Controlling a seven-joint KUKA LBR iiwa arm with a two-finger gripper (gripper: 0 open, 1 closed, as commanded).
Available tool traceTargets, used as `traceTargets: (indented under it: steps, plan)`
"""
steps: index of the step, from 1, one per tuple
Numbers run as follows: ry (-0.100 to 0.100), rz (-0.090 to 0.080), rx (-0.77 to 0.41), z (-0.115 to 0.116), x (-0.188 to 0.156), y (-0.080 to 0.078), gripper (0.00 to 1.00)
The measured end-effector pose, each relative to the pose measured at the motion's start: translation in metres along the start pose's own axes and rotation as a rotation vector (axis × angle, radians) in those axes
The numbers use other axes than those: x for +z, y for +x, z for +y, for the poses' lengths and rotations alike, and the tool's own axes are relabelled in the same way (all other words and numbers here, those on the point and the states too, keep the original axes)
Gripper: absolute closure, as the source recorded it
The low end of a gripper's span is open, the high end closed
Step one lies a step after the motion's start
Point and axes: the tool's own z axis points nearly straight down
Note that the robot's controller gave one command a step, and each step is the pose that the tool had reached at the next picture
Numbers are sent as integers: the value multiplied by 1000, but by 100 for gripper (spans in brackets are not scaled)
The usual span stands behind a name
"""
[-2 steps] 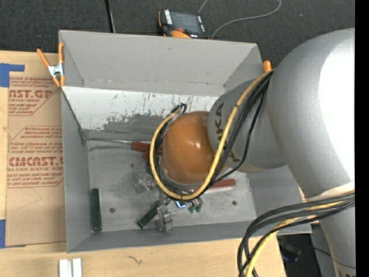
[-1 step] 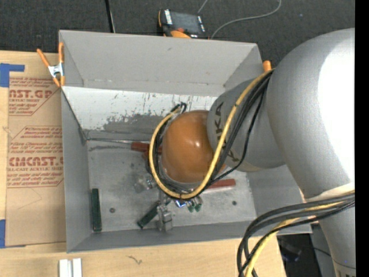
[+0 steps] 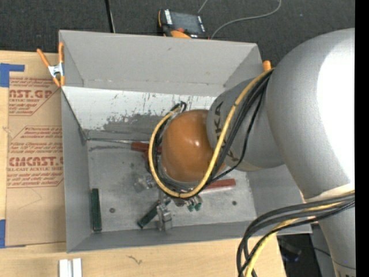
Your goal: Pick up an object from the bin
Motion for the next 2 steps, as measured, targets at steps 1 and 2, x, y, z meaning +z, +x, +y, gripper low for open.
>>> traceTargets:
  steps: [1, 2]
  plan:
    - [1, -6, -123, 5, 0, 6, 0]
    - [-1, 5, -123, 5, 1, 9, 100]
